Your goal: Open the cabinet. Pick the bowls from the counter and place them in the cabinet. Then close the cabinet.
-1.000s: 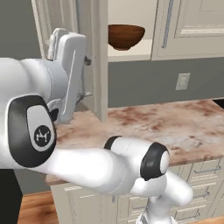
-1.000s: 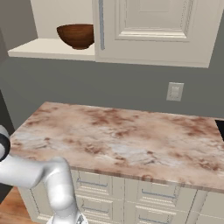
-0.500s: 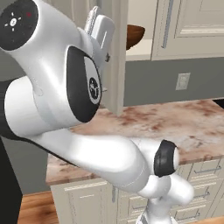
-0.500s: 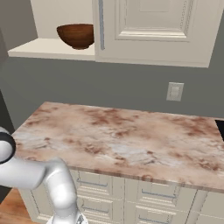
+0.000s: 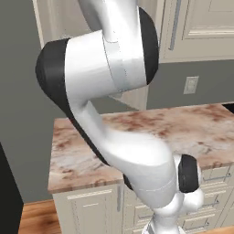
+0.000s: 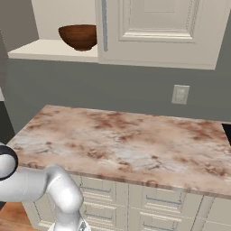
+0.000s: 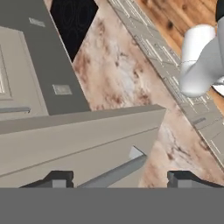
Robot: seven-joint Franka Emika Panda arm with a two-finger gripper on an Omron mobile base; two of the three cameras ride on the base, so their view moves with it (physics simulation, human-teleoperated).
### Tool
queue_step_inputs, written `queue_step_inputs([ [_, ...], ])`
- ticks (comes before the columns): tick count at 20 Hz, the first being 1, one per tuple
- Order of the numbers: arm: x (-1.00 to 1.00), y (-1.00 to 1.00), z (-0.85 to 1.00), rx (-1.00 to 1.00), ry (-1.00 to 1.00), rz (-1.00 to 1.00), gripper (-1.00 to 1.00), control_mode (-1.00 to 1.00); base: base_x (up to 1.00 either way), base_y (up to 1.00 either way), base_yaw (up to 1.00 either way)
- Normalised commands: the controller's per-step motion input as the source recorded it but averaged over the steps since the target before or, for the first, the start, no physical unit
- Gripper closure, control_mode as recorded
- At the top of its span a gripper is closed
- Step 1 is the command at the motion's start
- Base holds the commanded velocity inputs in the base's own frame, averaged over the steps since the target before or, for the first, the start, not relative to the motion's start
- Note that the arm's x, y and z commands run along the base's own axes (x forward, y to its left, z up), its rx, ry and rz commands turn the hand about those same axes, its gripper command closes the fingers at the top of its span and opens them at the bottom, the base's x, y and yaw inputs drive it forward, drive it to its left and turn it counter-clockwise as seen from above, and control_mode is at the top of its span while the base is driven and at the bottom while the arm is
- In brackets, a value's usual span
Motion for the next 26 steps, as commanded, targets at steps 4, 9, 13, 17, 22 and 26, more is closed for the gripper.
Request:
queue_step_inputs([
  [4, 1.00, -1.00, -1.00, -0.05, -0.32, 0.27, -1.00, -1.00, 0.00, 0.00, 0.00],
  [9, 1.00, -0.79, -1.00, -0.10, -0.36, 0.28, -1.00, -1.00, 0.00, 0.00, 0.00],
  [13, 1.00, 0.00, -1.00, -0.35, -0.49, 0.25, -1.00, -1.00, 0.00, 0.00, 0.00],
  [17, 1.00, 0.22, -1.00, -0.32, -0.54, 0.08, -1.00, -1.00, 0.00, 0.00, 0.00],
  [22, 1.00, 0.03, -0.72, 0.02, -0.09, 0.00, -1.00, -1.00, 0.00, 0.00, 0.00],
  [26, 1.00, 0.00, -0.38, 0.11, 0.00, 0.00, -1.00, -1.00, 0.00, 0.00, 0.00],
])
